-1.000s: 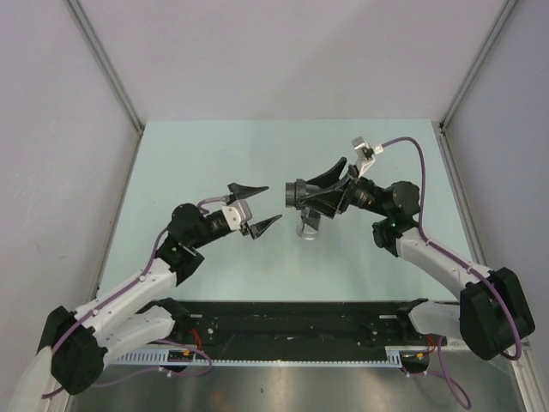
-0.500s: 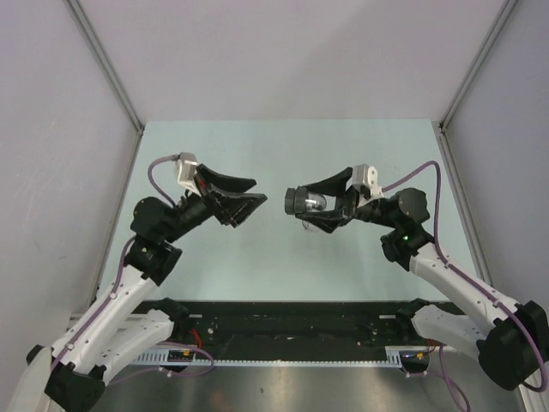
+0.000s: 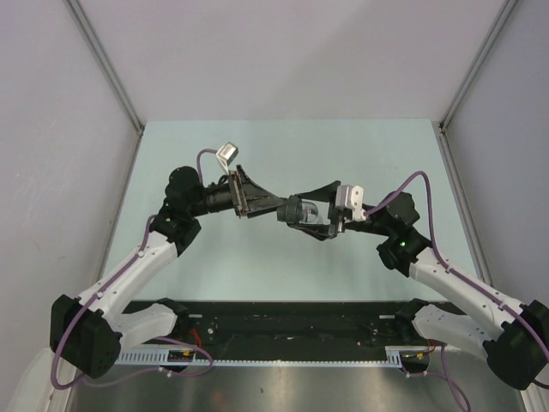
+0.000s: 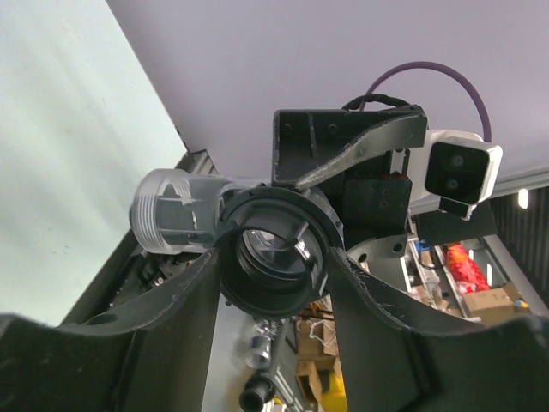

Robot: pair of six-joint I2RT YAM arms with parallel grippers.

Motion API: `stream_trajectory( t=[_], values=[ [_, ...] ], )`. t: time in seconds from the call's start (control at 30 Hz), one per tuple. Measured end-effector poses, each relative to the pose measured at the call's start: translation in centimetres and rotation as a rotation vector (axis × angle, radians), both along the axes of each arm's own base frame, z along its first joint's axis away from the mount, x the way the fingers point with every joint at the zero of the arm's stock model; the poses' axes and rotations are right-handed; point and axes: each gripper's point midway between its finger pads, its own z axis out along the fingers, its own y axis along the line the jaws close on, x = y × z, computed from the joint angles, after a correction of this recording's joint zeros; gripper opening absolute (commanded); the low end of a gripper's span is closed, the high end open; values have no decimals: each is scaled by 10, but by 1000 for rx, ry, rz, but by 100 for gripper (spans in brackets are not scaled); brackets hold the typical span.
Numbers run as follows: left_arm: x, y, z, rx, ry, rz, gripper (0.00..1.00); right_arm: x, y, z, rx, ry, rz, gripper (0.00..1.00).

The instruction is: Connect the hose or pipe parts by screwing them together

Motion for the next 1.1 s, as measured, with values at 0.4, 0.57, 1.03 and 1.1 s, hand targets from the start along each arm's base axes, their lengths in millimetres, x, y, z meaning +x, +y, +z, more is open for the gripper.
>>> stream_trajectory(
  t=[0.4, 0.57, 1.03, 1.1],
  values=[
    [-11, -2, 7, -24, 5, -59, 19, 1, 2, -1, 7, 32, 6, 0],
    [-16, -4, 13, -27, -133, -57, 0, 13, 2, -3, 43, 146, 8, 0],
    [-25, -7, 11, 99, -1048, 87, 0, 18, -1, 13, 205, 603, 166, 0],
    [-22, -10, 9, 130, -1189, 88, 0, 20, -3, 14, 220, 651, 174, 0]
  ],
)
